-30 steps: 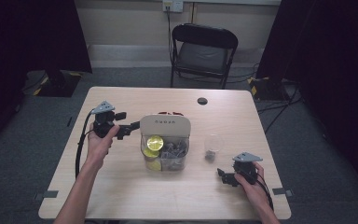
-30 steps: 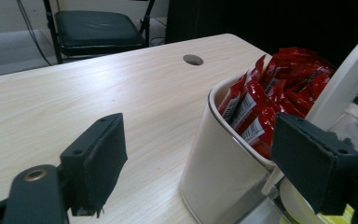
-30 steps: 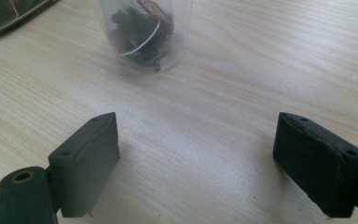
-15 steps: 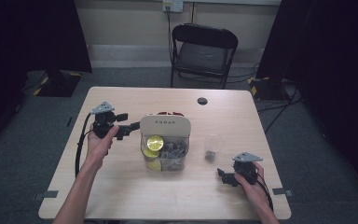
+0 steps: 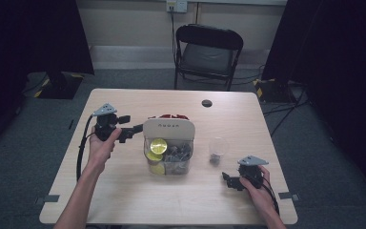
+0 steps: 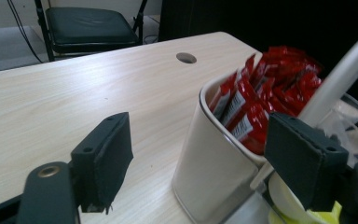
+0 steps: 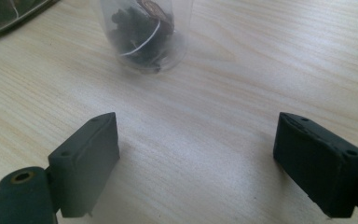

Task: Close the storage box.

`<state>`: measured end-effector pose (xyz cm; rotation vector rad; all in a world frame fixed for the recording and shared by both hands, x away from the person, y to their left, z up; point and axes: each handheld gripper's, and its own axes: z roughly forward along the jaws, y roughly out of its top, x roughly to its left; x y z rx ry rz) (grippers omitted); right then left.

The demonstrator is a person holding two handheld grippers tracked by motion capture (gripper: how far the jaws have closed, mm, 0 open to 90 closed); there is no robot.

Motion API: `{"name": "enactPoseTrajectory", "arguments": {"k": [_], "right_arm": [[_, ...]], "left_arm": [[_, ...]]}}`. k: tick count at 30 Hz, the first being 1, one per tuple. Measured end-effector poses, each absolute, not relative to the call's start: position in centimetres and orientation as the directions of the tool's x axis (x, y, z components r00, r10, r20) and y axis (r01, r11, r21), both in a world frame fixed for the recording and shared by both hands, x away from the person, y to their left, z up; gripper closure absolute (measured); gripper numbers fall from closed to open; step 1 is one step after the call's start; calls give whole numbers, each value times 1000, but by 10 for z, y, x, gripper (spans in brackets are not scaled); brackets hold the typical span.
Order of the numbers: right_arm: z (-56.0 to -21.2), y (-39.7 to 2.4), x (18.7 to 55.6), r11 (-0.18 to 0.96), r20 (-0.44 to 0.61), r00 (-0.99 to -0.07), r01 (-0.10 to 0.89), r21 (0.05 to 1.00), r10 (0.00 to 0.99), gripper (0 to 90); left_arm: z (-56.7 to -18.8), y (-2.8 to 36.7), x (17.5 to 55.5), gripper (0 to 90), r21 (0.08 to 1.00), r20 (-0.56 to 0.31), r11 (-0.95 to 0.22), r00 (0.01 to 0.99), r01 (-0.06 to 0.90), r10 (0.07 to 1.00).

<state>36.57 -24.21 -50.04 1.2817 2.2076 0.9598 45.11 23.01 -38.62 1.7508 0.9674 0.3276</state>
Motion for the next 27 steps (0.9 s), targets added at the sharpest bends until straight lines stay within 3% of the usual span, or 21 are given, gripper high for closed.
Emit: {"name": "enactPoseTrajectory", "arguments": {"k": [12, 27], "right_arm": [[-500, -242, 366, 341, -9, -493, 587, 734, 870, 136], [-500, -242, 366, 343, -9, -497, 586, 734, 868, 135]], "left_arm": [[-378, 226, 451, 217, 901, -242, -86, 657, 425, 714], [-378, 221, 444, 217, 892, -218, -139, 678, 431, 701]]}}
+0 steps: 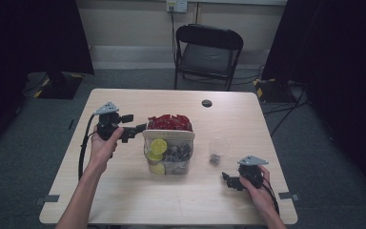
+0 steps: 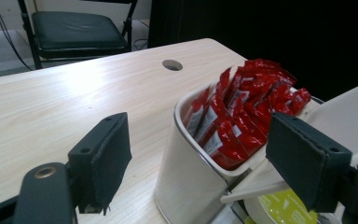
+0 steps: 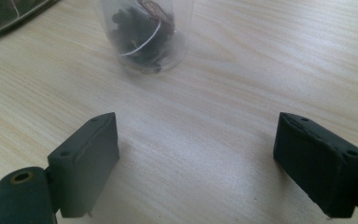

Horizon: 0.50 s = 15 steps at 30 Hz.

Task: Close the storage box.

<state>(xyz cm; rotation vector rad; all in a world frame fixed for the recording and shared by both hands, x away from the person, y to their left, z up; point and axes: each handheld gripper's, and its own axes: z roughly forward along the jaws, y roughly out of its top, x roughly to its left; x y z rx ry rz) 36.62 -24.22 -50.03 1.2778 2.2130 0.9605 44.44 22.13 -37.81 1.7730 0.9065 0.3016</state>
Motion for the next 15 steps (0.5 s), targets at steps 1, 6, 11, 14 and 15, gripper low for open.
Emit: {"name": "enactPoseTrajectory", "arguments": {"k": [1, 6, 11, 14, 15], "right_arm": [[-500, -242, 366, 343, -9, -497, 586, 734, 868, 135], [-500, -242, 367, 348, -11, -502, 584, 734, 865, 132], [-500, -242, 368, 351, -13, -505, 581, 734, 863, 132], [-500, -242, 368, 354, -14, -508, 580, 734, 861, 131], [-500, -242, 368, 353, -13, -508, 580, 734, 861, 131]], "left_arm": [[-378, 221, 444, 217, 889, -219, -146, 684, 433, 696], [-380, 218, 443, 205, 885, -208, -172, 699, 432, 684], [-382, 216, 442, 205, 882, -214, -171, 696, 439, 685], [-384, 216, 442, 199, 878, -217, -174, 694, 446, 686], [-384, 216, 442, 198, 877, -216, -178, 696, 447, 685]]}}
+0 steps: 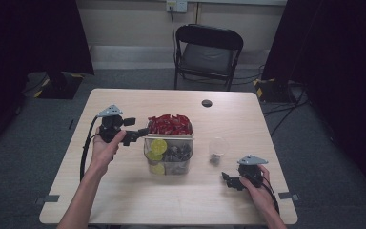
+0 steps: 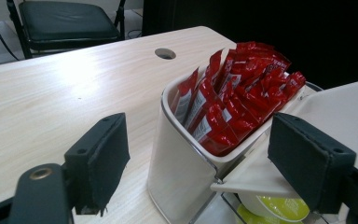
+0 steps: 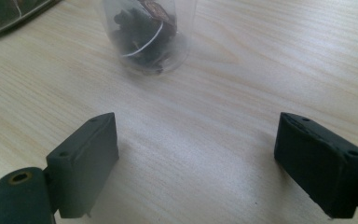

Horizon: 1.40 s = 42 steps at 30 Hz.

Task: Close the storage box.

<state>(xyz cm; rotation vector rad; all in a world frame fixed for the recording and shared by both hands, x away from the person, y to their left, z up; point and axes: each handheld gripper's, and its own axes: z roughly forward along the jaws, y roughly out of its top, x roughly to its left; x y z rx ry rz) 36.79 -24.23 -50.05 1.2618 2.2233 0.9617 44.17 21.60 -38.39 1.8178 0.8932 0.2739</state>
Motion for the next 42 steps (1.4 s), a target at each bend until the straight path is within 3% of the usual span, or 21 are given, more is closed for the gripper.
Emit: {"name": "enactPoseTrajectory", "arguments": {"k": [35, 42], "right_arm": [[-500, -242, 368, 354, -13, -509, 580, 734, 861, 130], [-500, -242, 368, 354, -13, -509, 580, 734, 861, 130]], "left_arm": [[-405, 207, 435, 179, 820, -184, -294, 713, 491, 677], [-399, 219, 427, 177, 847, -182, -255, 706, 467, 685]]}}
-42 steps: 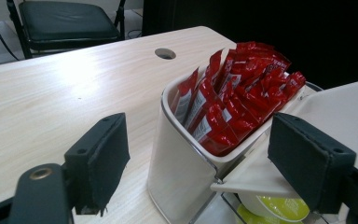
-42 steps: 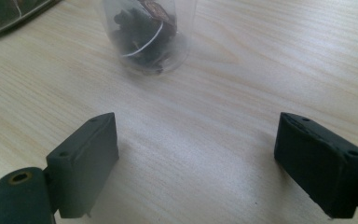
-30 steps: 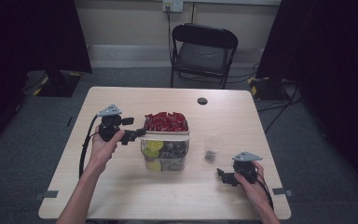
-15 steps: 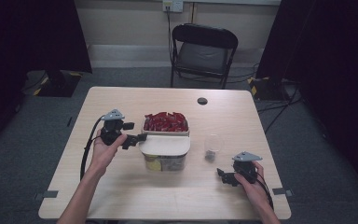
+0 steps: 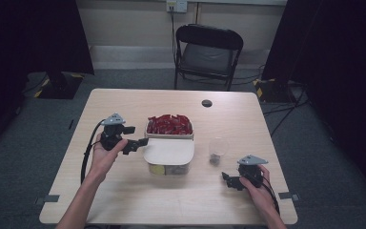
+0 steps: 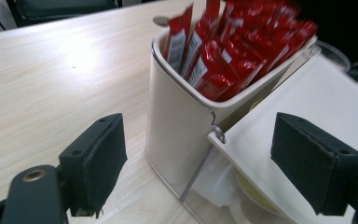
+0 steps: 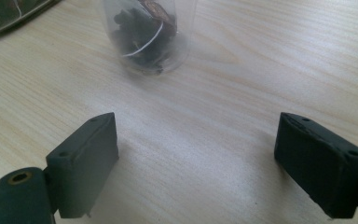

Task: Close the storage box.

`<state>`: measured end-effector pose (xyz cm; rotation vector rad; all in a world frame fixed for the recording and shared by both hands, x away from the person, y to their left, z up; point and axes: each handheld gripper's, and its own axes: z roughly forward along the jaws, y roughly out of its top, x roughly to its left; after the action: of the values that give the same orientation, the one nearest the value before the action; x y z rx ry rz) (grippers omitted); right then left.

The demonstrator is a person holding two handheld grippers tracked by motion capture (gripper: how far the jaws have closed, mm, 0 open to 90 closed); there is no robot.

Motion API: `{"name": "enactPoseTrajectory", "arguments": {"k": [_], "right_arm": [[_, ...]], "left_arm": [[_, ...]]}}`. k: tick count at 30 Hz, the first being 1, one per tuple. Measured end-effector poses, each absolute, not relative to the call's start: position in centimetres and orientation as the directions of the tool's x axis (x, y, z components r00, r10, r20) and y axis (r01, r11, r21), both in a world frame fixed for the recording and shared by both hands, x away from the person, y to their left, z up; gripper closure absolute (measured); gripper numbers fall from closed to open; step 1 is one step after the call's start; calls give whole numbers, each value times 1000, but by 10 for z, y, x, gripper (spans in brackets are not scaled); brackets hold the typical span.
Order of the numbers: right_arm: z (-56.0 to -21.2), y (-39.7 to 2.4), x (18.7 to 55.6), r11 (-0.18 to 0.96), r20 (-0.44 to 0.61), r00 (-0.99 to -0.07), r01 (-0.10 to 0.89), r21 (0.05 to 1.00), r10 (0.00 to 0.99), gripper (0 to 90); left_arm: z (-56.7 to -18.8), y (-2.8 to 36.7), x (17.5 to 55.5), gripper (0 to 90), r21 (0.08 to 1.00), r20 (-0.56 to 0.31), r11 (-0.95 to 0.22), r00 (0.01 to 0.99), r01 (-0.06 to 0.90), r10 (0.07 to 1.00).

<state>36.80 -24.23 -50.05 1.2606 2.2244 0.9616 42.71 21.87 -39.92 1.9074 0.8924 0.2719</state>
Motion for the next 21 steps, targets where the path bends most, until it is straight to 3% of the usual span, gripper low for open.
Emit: {"name": "enactPoseTrajectory", "arguments": {"k": [9, 21], "right_arm": [[-500, -242, 368, 350, -14, -502, 583, 733, 865, 128], [-500, -242, 368, 344, -13, -494, 587, 733, 870, 122]], "left_arm": [[-407, 241, 411, 158, 823, -134, -302, 681, 482, 720], [-430, 277, 392, 158, 791, -147, -276, 609, 545, 780]]}}
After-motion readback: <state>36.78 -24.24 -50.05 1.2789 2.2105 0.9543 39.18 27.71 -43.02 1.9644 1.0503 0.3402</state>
